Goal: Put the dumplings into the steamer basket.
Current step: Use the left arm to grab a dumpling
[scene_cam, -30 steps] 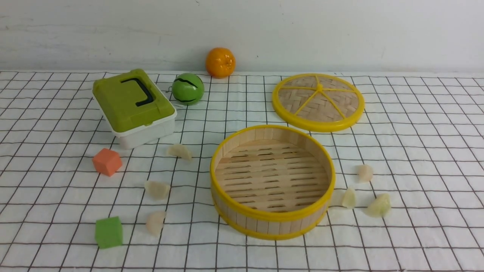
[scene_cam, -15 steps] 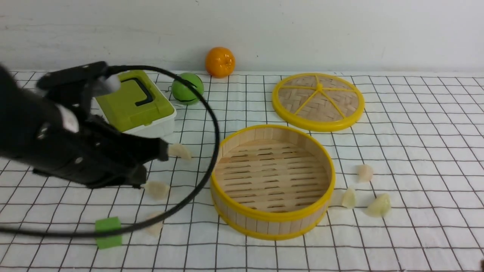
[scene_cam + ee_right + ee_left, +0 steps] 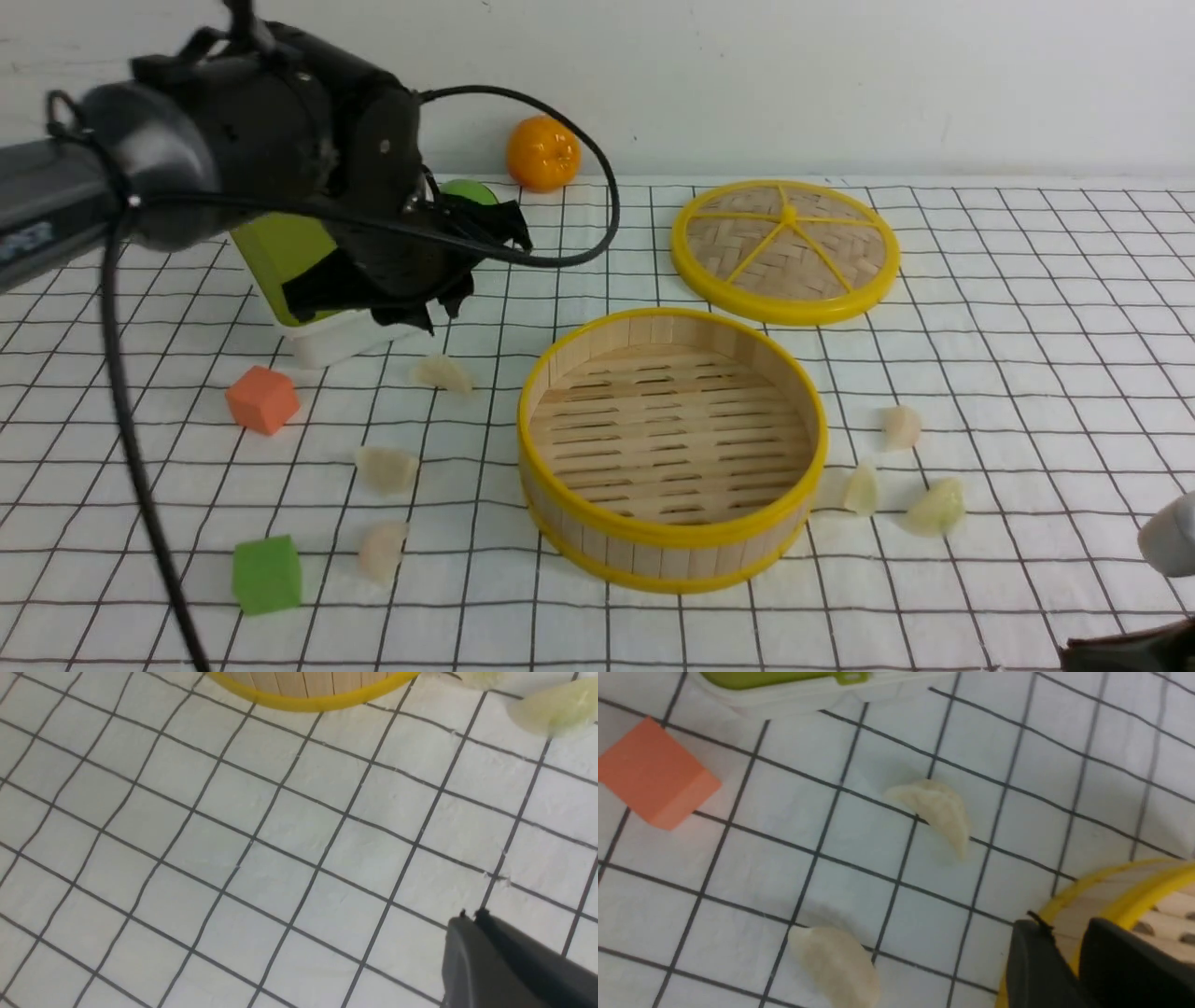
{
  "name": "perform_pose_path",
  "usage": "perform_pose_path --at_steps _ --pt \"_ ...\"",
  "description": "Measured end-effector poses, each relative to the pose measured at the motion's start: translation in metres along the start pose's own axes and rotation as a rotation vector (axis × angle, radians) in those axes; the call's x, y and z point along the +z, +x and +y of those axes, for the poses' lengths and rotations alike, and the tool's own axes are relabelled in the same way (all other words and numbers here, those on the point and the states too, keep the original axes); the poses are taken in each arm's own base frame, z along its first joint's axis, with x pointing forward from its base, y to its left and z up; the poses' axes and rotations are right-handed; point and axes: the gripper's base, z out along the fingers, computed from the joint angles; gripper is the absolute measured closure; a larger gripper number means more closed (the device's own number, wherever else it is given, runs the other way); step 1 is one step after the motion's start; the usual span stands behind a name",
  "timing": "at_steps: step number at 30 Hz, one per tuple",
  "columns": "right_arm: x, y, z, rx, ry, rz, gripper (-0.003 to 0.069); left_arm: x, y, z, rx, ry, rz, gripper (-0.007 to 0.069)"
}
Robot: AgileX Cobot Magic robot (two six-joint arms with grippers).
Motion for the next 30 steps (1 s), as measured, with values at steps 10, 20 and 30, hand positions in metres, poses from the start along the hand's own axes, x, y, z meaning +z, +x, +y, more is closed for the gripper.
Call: perform_pose_path --at_steps 10,20,30 --pt "0.000 -0.002 0.002 0.039 -0.024 -0.025 0.0654 0.071 -0.021 0.022 -0.253 -0.069 0.090 0.0182" --pt "0.000 -0.004 0.003 0.060 -0.033 -0.042 0.0648 0.101 -0.018 0.022 -0.330 -0.026 0.087 0.0200" --pt "0.000 -0.004 0.003 0.063 -0.035 -0.044 0.0644 0.121 -0.012 0.025 -0.309 -0.053 0.088 0.0272"
